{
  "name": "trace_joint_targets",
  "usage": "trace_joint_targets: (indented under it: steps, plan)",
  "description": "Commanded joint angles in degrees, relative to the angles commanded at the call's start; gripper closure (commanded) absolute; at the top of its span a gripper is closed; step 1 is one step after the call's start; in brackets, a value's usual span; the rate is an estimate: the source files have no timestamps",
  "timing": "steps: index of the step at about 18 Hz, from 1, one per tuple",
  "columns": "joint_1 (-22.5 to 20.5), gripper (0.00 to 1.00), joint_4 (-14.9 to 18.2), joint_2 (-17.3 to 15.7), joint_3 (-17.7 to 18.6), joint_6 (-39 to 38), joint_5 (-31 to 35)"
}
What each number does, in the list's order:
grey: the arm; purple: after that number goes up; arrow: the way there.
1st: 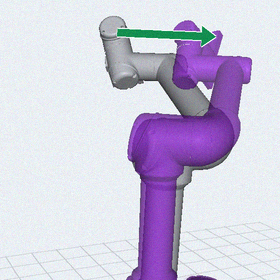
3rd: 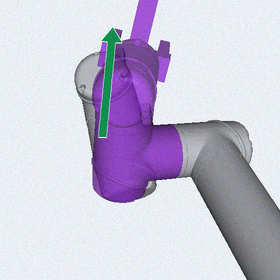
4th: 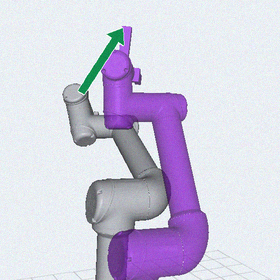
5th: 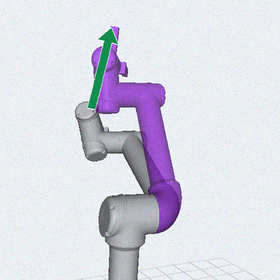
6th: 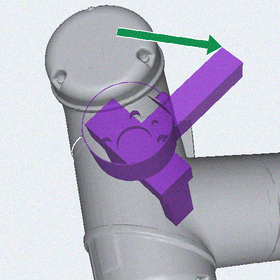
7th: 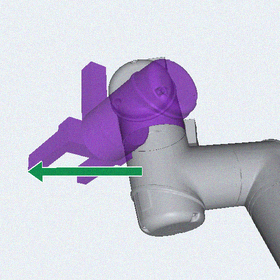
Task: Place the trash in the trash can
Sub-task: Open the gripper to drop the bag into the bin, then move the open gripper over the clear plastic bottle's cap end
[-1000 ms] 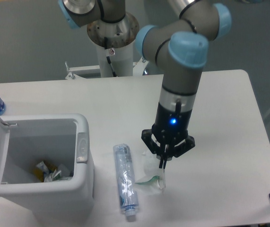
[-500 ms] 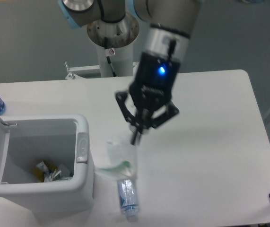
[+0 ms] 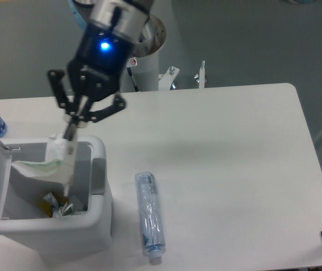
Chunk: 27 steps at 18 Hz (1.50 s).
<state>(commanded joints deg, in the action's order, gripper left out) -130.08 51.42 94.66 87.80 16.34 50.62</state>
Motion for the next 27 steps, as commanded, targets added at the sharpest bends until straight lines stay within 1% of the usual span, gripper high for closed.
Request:
trace_joint_targets:
  steps: [1,2,4,8,9,10,12,14,15,16,18,20,21,23,25,26,27]
  plan:
    - [0.0,0.17,-0.01,0.0,0.09,0.26,0.0]
    - [0.0,0.0,0.08,0.09,-0.34,-0.43,0.0]
    - [0.0,0.0,0.35,0.53,-0.79,-1.83,0.44]
    - [-0.61,0.0,0.35,0.62,-0.96,-2.11,0.53]
    - [-1.75,0.0,0.35,0.53,-0.96,-2.19,0.7]
    - [-4.11,0.0,0.35,0.35,-0.88,-2.45,1.75]
    - [-10.08,0.0,0.43,0.96,-0.52,-4.9,3.25]
    - [-13.43,0.0,0.08,4.81,-1.22,-8.42,3.34]
    - [-14.58,0.0,0.0,6.75,-1.92,-9.39,3.43]
    - [-14.85,0.0,-0.09,9.03,-3.06,-9.49,4.12]
    - [-14.85,0.0,-0.01,13.08,-5.52,-9.49,9.9]
    - [-14.5,0.0,-0.09,17.64,-7.63,-9.4,17.37]
    - [-13.63,0.0,-0.09,20.1,-9.47,-9.4,20.01]
    - [-11.0,0.0,-0.09,24.06,-11.15,-9.14,21.35]
    - [-9.85,0.0,-0.35,26.53,-10.72,-8.7,22.23]
    - [-8.62,0.0,-0.53,27.76,-10.63,-8.61,22.5]
    - [-8.09,0.0,-0.53,29.08,-11.07,-8.61,22.76]
